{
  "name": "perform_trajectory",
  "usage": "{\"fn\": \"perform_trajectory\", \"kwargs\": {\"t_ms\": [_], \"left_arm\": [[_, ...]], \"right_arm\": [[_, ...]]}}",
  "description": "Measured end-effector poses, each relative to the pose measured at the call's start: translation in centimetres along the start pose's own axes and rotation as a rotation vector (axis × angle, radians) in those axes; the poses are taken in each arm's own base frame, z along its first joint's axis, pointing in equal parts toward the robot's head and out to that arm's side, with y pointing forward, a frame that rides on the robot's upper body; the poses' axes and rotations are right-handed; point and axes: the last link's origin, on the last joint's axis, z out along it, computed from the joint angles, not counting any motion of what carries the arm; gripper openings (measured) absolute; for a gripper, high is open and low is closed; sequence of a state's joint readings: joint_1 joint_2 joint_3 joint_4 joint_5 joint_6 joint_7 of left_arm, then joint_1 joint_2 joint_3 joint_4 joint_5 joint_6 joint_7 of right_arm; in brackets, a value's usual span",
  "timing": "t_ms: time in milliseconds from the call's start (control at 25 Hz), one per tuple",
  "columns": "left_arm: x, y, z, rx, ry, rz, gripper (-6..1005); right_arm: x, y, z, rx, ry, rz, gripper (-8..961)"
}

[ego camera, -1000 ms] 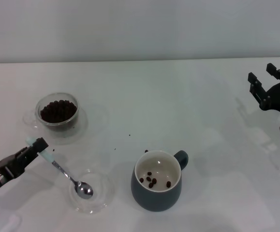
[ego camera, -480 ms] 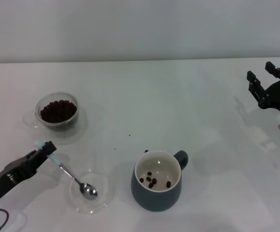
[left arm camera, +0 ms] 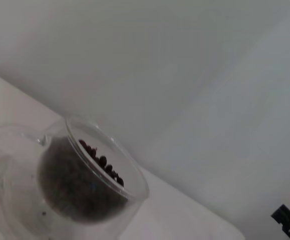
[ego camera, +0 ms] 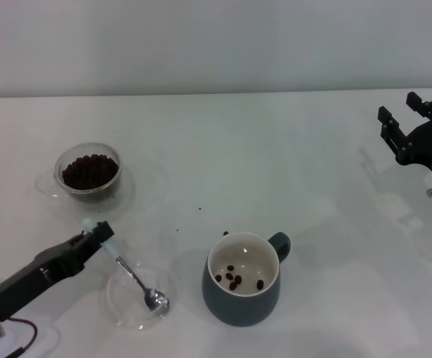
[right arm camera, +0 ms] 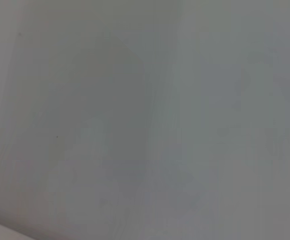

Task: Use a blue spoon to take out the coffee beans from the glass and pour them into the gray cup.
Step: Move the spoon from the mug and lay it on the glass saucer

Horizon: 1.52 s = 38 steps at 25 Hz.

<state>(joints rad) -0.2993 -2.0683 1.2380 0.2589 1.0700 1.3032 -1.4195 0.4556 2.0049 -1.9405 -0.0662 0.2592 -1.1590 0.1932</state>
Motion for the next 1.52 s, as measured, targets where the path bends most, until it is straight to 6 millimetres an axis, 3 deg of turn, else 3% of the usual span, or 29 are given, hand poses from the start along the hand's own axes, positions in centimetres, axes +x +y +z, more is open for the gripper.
{"fn": "perform_trajectory", "kwargs": {"t_ms": [600, 1520], "left_arm": [[-0.9, -0.3, 0.5, 0.024, -0.028, -0.031, 184], [-1.4, -0.9, -0.4, 0.068, -0.010, -0.098, 525]], "right_arm": [[-0.1, 0.2, 0.4, -0.005, 0.002, 0.002, 514], [-0.2, 0.4, 0.7, -0.010, 0.004, -0.001, 513]]}}
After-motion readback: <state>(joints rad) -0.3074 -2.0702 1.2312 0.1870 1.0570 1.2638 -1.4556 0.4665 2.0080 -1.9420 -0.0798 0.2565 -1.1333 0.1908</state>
